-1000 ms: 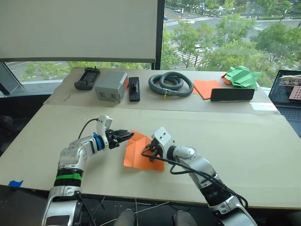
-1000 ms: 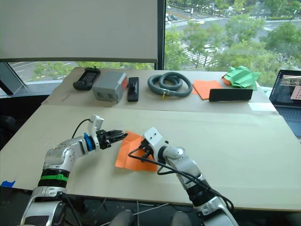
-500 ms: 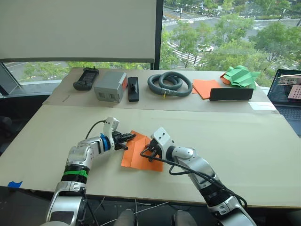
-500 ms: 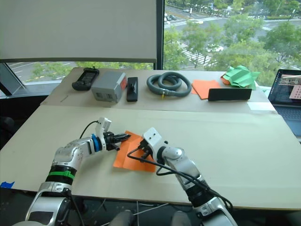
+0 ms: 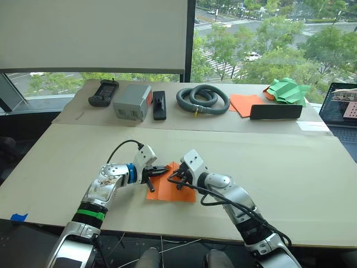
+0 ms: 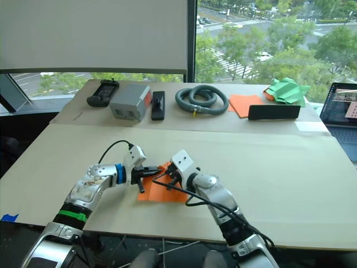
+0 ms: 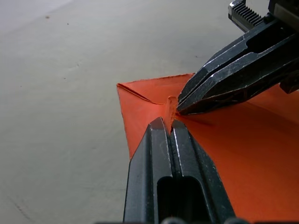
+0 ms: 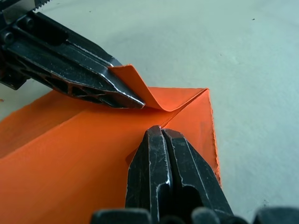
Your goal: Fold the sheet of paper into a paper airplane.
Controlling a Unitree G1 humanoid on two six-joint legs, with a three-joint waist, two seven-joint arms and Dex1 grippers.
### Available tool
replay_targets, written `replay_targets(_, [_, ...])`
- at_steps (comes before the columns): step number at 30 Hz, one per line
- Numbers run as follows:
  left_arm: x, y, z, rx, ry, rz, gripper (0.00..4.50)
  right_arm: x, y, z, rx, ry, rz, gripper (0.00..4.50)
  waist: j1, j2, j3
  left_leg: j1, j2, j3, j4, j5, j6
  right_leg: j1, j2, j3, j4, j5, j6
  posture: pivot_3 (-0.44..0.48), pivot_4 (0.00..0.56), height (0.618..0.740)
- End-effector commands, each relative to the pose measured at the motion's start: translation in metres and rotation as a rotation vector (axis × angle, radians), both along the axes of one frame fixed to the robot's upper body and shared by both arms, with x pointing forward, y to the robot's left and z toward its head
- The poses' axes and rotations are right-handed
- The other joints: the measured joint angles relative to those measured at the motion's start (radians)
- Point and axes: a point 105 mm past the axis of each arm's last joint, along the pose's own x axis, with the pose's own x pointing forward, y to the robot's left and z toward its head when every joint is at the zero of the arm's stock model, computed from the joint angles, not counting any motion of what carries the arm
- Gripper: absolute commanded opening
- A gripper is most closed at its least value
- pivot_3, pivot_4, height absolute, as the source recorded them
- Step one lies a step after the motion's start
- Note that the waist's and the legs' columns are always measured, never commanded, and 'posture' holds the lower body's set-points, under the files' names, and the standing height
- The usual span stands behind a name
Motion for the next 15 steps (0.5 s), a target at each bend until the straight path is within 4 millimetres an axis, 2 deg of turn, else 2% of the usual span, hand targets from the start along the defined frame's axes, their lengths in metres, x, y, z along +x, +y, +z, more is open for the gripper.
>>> replay_targets(1, [0.004,0.002,0.004,0.024,-0.035,-0.008,0.02,0.006,-0.006,0.009,0.045,-0.009,-0.04,0.0,0.0,0.0,0.0,0.0,0.0,0.0,0.0,0.0,0.0,0.0,0.0,0.0,0.0,0.0,0.0,0.0,0.15,0.702])
replay_targets(4, [0.003,0.002,-0.001,0.037,-0.021,-0.021,0.02,0.012,-0.007,0.023,0.111,-0.037,-0.059,0.0,0.0,0.0,0.0,0.0,0.0,0.0,0.0,0.0,0.0,0.0,0.0,0.0,0.0,0.0,0.0,0.0,0.15,0.702])
replay_targets(8, [0.001,0.003,-0.003,0.04,-0.011,-0.033,0.02,0.015,-0.003,0.03,0.144,-0.057,-0.056,0.0,0.0,0.001,0.0,0.0,0.0,0.0,0.0,0.0,0.0,0.0,0.0,0.0,0.0,0.0,0.0,0.0,0.15,0.702])
replay_targets(15, [-0.001,0.005,-0.004,0.059,-0.005,-0.053,0.02,0.021,0.012,0.032,0.142,-0.091,-0.015,0.0,-0.003,0.001,0.001,0.0,0.0,0.0,0.0,0.0,0.0,0.0,0.0,0.0,0.0,0.0,0.0,0.0,0.15,0.702])
